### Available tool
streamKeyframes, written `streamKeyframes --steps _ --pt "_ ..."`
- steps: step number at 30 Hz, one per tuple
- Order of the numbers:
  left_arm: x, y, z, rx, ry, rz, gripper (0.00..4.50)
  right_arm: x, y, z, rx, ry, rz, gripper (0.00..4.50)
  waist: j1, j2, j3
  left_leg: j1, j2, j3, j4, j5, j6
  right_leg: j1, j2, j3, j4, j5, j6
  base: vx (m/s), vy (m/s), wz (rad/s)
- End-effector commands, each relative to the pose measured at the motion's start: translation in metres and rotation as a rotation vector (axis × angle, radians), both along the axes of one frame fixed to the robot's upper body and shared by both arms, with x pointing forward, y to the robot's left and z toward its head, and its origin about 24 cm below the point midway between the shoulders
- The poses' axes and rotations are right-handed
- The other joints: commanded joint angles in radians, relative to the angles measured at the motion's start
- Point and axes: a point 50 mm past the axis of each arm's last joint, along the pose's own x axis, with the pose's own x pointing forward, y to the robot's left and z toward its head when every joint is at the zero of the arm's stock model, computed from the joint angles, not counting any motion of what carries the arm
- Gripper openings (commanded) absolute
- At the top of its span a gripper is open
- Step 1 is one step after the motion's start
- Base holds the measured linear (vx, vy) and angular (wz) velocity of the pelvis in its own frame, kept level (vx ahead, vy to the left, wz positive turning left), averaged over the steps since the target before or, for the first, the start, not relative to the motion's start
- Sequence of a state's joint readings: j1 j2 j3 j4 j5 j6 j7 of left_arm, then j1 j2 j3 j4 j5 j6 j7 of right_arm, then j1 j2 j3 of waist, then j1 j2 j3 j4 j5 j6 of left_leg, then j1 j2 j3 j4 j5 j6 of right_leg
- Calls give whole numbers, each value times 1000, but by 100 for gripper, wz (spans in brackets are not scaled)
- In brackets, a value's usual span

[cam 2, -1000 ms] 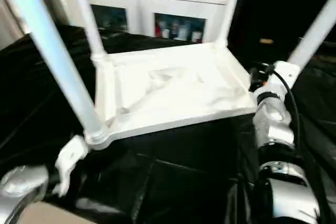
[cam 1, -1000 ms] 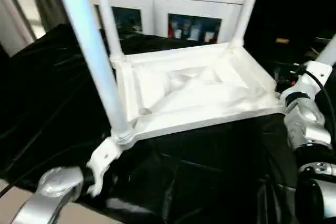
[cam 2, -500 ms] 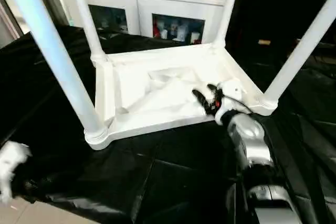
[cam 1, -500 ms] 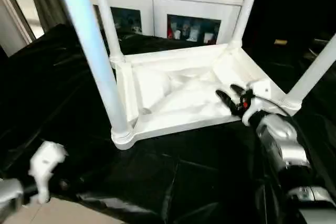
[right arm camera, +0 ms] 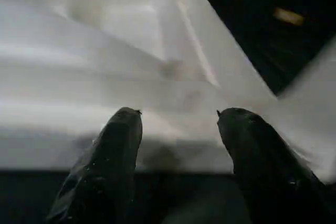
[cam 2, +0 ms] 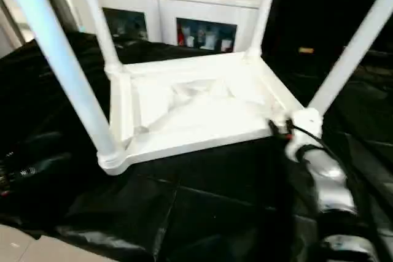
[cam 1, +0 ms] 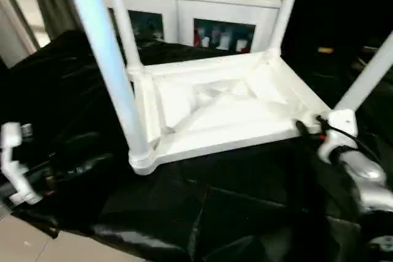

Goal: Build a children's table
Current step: Rotate table base

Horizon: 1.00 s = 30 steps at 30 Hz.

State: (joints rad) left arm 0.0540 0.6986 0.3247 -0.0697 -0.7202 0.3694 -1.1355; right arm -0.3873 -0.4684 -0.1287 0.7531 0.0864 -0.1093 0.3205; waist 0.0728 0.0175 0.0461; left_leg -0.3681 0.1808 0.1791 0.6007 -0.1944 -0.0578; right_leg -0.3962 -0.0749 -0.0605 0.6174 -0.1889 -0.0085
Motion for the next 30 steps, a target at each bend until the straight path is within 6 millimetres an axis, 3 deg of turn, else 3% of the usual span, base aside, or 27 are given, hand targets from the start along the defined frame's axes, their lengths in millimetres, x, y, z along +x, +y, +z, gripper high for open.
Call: streamKeyframes --steps 1,5,11,17,23,25,26,29,30 --pt "6 -5 3 2 -12 -37 447 -1 -5 -4 -34 34 -46 264 -1 2 -48 14 35 -9 -78 -271 8 35 -56 45 -83 -307 -194 0 0 0" --pt "14 -19 11 -32 -23 -136 449 -2 -13 -6 -105 62 -137 264 -5 1 -51 12 36 -10 -77 -245 1 38 -54 44 -77 -277 -193 0 0 0" --pt "7 -38 16 -78 45 -311 449 -1 -11 -13 -130 92 -168 264 -7 3 -54 12 35 -6 -73 -227 10 39 -51 41 -70 -232 -218 0 0 0" --pt "17 -62 7 -21 47 -373 449 9 10 -19 -129 108 -112 264 -3 8 -50 18 38 -6 -74 -270 -5 35 -54 43 -76 -291 -206 0 0 0" --pt "23 -92 7 -41 35 -482 449 20 39 -22 -105 104 -20 264 0 1 -53 16 38 -8 -75 -260 -17 36 -57 46 -75 -294 -195 0 0 0" --pt "24 -100 7 -39 25 -510 449 22 45 -23 -95 102 6 264 0 0 -50 16 37 -9 -76 -279 -20 35 -56 45 -78 -321 -185 0 0 0" --pt "27 -107 5 -30 14 -523 449 23 50 -23 -91 102 26 264 -3 -5 -48 17 37 -9 -77 -302 -23 33 -57 44 -82 -355 -178 0 0 0" --pt "36 -117 -1 18 8 -497 449 24 59 -25 -97 103 67 264 -1 10 -40 34 38 -13 -79 -395 -43 18 -58 44 -98 -470 -148 -34 3 3" --pt "37 -116 -2 33 18 -487 449 24 59 -25 -98 102 71 264 -5 10 -36 35 38 -18 -82 -441 -53 18 -59 39 -106 -526 -129 -68 11 2"
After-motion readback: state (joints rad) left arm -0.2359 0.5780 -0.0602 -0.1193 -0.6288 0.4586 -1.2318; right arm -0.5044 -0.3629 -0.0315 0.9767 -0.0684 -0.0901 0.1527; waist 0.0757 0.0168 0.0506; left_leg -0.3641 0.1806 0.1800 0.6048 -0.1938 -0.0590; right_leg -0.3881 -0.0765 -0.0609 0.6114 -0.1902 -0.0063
